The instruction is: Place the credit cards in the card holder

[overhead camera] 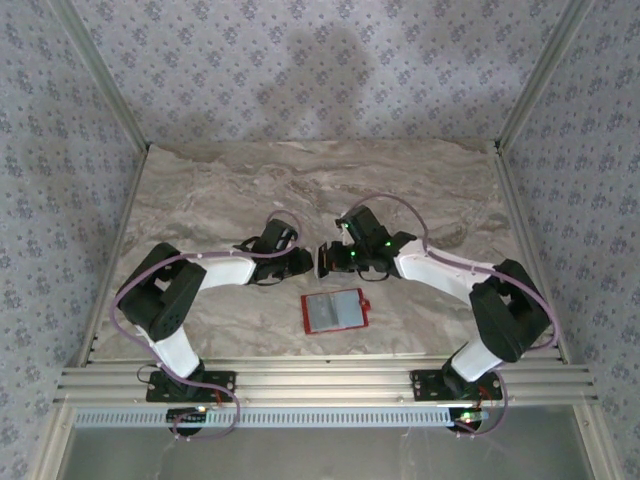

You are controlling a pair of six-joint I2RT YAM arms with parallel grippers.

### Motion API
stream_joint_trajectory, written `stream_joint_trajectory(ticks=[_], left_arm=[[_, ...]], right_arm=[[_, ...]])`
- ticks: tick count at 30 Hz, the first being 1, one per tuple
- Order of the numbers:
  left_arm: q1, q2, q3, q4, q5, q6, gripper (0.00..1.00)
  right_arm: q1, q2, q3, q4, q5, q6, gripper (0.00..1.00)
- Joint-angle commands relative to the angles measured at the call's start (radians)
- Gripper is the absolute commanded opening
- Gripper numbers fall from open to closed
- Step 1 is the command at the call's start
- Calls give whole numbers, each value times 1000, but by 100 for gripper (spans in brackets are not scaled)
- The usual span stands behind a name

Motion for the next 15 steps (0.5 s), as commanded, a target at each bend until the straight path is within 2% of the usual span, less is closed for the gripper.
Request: stream_joint_trajectory(ticks=[1, 15], left_arm=[[-25, -17, 19, -90, 29, 29, 33], [-23, -101, 43, -170, 27, 67, 36]], right_arm=[[-1, -65, -31, -59, 60, 18, 2], [-43, -158, -112, -98, 102, 43, 0]])
